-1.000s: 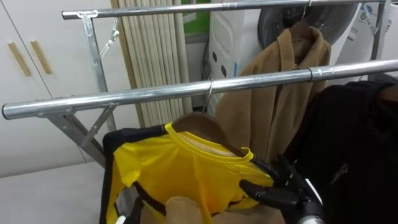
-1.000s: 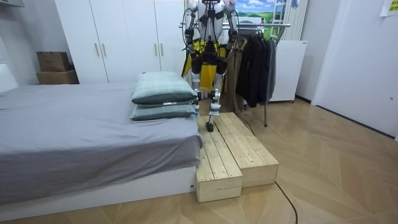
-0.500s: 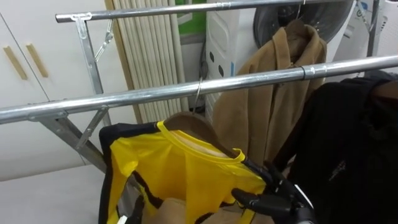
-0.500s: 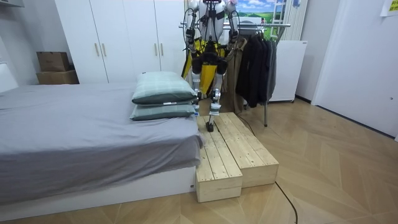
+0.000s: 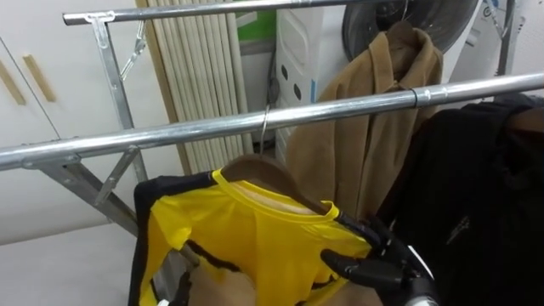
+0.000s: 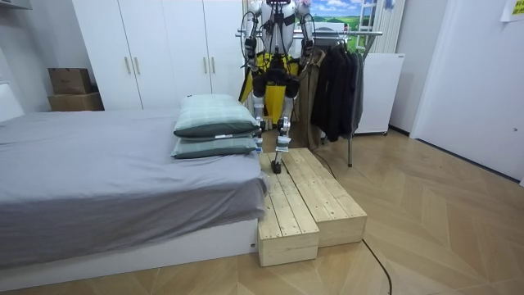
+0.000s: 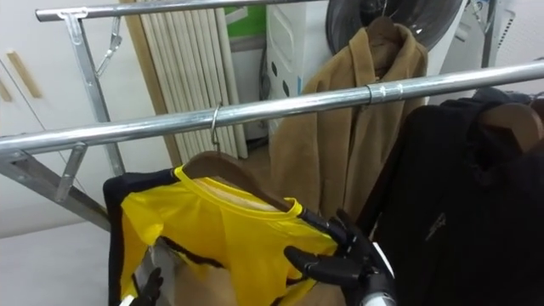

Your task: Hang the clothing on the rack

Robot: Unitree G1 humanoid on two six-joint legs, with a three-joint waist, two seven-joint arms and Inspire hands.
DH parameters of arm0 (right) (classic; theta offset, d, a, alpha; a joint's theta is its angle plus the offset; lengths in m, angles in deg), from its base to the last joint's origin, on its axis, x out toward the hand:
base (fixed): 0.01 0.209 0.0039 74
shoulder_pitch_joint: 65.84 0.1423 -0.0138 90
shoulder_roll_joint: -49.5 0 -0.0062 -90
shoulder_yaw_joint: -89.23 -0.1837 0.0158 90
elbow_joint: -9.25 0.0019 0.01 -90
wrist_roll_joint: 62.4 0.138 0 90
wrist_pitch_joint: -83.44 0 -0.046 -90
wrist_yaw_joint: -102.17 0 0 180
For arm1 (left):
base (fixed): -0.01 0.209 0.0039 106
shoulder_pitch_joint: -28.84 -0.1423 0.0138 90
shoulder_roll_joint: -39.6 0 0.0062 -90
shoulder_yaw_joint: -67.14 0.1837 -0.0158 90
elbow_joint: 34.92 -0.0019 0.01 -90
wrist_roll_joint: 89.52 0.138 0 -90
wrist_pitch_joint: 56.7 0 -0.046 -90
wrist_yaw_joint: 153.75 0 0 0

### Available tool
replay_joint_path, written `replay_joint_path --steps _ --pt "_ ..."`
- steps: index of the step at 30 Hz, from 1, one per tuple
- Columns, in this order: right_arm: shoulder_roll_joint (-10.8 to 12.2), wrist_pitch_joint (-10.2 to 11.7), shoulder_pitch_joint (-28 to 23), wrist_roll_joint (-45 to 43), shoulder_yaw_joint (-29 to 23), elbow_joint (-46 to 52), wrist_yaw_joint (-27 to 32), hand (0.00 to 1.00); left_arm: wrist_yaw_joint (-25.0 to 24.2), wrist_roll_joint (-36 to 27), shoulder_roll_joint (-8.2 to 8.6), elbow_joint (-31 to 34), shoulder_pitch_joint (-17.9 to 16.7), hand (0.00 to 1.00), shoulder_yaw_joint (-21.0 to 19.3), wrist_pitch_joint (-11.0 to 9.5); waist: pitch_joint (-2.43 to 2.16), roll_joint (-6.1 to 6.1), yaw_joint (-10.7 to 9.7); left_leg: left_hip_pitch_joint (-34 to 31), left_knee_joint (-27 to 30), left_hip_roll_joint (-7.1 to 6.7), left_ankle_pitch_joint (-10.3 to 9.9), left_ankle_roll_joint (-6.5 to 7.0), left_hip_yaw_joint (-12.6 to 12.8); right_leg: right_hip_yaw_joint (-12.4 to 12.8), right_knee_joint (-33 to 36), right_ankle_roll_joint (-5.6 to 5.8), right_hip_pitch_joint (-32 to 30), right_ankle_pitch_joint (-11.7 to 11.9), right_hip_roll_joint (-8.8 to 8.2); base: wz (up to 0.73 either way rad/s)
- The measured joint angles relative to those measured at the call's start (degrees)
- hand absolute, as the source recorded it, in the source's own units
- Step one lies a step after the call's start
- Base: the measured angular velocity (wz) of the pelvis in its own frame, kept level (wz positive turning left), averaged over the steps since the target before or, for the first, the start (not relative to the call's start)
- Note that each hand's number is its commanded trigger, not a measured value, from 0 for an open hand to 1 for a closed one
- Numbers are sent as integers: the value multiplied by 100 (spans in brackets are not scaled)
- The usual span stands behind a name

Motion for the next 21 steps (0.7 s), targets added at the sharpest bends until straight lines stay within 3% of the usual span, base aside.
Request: replay_joint_path --steps 10,16,18,21 --pt "-36 0 0 -99 -595 16 122 0 -124 6 0 -70 -36 0 -182 0 -6 -14 -5 -7 -4 -6 0 0 1 41 3 4 -20 -2 5 0" --pt "-71 77 -15 -42 -823 87 373 0 -136 8 -88 -72 -107 0 -339 -12 -25 -28 -148 3 6 -8 0 -1 -1 61 8 3 3 -1 9 0" --pt "-136 98 -153 -32 -897 87 435 0 -131 30 -153 -69 -173 0 -342 -47 -52 -67 -188 23 0 -7 -1 -3 -1 68 8 3 8 -1 14 0" --pt "-137 99 -341 -26 -1115 42 523 0 -127 58 -182 -70 -292 0 -390 -47 -59 -80 -298 45 -40 -7 2 -8 0 90 11 8 7 -4 23 -2"
